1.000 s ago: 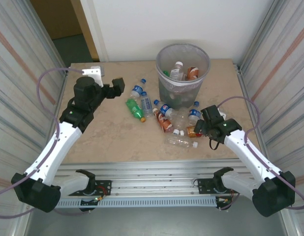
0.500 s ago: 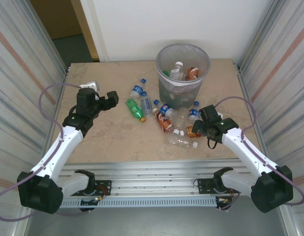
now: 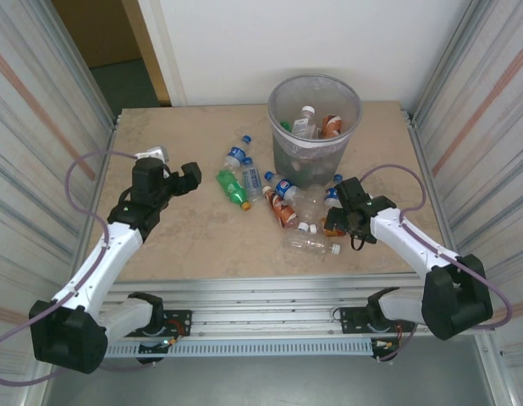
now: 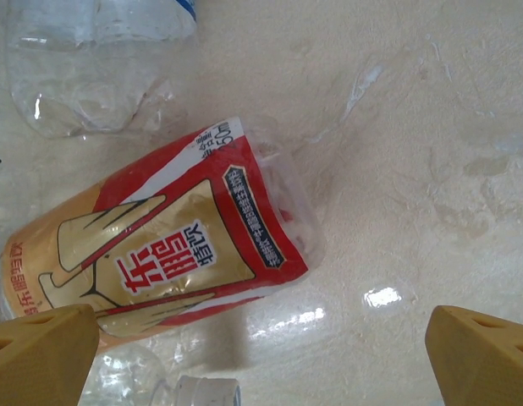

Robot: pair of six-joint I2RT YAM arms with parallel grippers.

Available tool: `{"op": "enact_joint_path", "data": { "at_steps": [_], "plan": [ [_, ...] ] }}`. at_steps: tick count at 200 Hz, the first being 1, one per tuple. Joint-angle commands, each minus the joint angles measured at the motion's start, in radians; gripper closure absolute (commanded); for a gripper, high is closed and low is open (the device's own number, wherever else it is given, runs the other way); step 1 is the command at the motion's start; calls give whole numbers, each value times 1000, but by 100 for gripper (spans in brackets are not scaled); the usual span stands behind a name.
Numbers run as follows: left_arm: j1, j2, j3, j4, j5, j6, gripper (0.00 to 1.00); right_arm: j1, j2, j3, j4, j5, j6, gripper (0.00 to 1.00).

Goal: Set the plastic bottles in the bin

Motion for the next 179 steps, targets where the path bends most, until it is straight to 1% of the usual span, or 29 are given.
{"op": "enact_joint_path", "data": {
  "at_steps": [1, 25, 44, 72, 101, 135, 179],
  "plan": [
    [8, -9, -7, 10, -23, -17, 1, -7, 7, 8, 32, -15, 51, 2],
    [9, -6, -10, 11, -22, -14, 1, 1, 3, 9, 44, -53, 70, 2],
    [8, -2, -17, 11, -24, -11, 1, 43, -4, 25, 19, -47, 48, 2],
    [15, -6, -16, 0, -27, -5, 1, 187, -16, 79, -46, 10, -6, 2],
    [25, -20, -25, -2, -27, -3, 1, 341, -2, 135, -97, 47, -97, 1],
    [35, -37, -40, 0, -22, -10, 1, 448, 75, 175, -148, 59, -214, 2],
    [51, -53, -47, 0, -5, -21, 1, 546, 223, 236, -181, 141, -319, 2]
  ]
}}
